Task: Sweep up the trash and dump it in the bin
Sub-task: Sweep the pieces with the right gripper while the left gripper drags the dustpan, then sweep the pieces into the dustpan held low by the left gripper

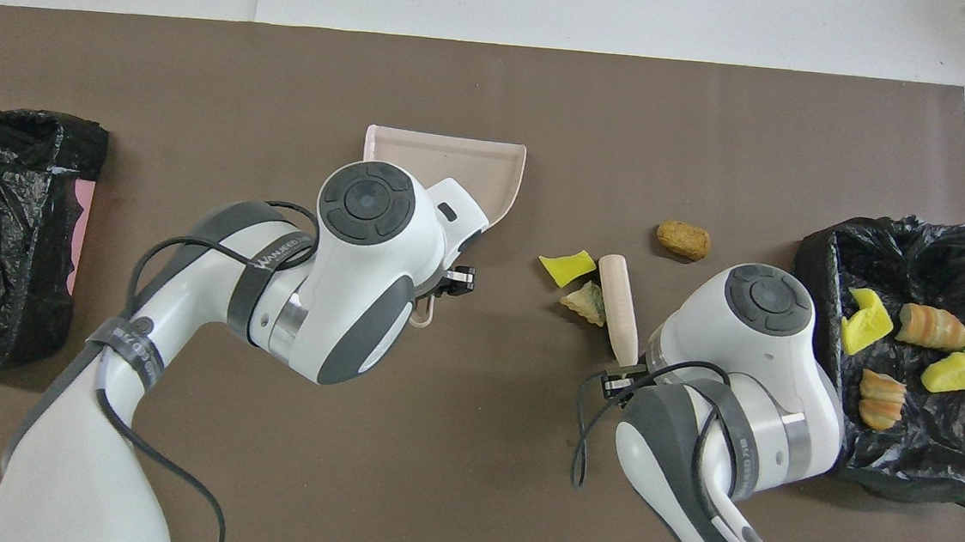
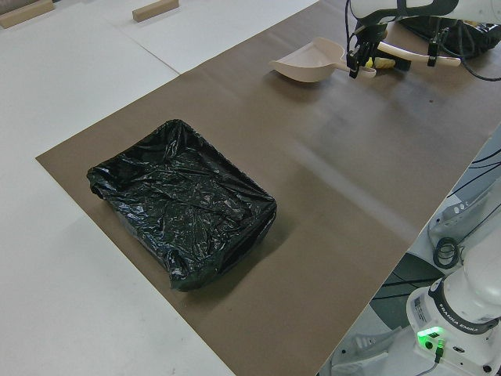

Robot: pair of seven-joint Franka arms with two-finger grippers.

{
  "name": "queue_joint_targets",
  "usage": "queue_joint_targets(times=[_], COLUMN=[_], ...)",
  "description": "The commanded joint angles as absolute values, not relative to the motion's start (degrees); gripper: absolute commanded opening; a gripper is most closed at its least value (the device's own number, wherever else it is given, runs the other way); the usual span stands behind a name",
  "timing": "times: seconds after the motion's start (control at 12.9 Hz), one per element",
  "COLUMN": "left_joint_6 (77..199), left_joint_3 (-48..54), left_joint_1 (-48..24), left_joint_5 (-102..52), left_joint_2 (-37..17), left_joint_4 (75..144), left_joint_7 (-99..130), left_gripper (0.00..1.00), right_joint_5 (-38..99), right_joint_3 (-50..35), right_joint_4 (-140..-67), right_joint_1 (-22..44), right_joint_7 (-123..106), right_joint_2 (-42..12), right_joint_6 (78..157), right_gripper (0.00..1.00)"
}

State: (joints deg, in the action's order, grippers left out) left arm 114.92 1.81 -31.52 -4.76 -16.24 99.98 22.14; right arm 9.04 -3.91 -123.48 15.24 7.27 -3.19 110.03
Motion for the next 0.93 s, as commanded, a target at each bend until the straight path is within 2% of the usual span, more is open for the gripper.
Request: queue_joint_targets(times=[0.0, 0.15, 0.39, 0.62, 0.85], left_joint_6=[107.2, 103.0, 99.1, 99.8, 103.3], left_joint_3=[1.8, 1.8, 1.8, 1.8, 1.8], left_joint_1=[-27.5, -22.6, -16.6, -12.8, -9.2], left_joint_5=[-4.4, -4.4, -4.4, -4.4, -4.4], left_joint_2=[-9.4, -3.5, 3.7, 5.1, 5.9], left_joint_4=[102.3, 104.8, 111.2, 114.2, 116.6], left_joint_7=[10.0, -0.6, -16.6, -27.9, -43.9], left_gripper=[0.0, 0.0, 0.0, 0.0, 0.0], right_joint_5=[10.7, 9.2, -1.3, -9.7, -10.5], right_joint_3=[-3.6, -3.3, -3.4, -3.5, -3.6], right_joint_4=[-114.5, -111.4, -111.0, -113.4, -115.0], right_joint_1=[13.6, 9.5, 6.9, 3.6, 3.3], right_joint_7=[5.4, 5.4, 5.7, 5.2, 5.0], right_joint_2=[-6.1, -6.0, -6.1, -6.3, -8.0], right_joint_6=[102.4, 99.2, 100.9, 106.4, 110.6], right_gripper=[0.0, 0.0, 0.0, 0.0, 0.0])
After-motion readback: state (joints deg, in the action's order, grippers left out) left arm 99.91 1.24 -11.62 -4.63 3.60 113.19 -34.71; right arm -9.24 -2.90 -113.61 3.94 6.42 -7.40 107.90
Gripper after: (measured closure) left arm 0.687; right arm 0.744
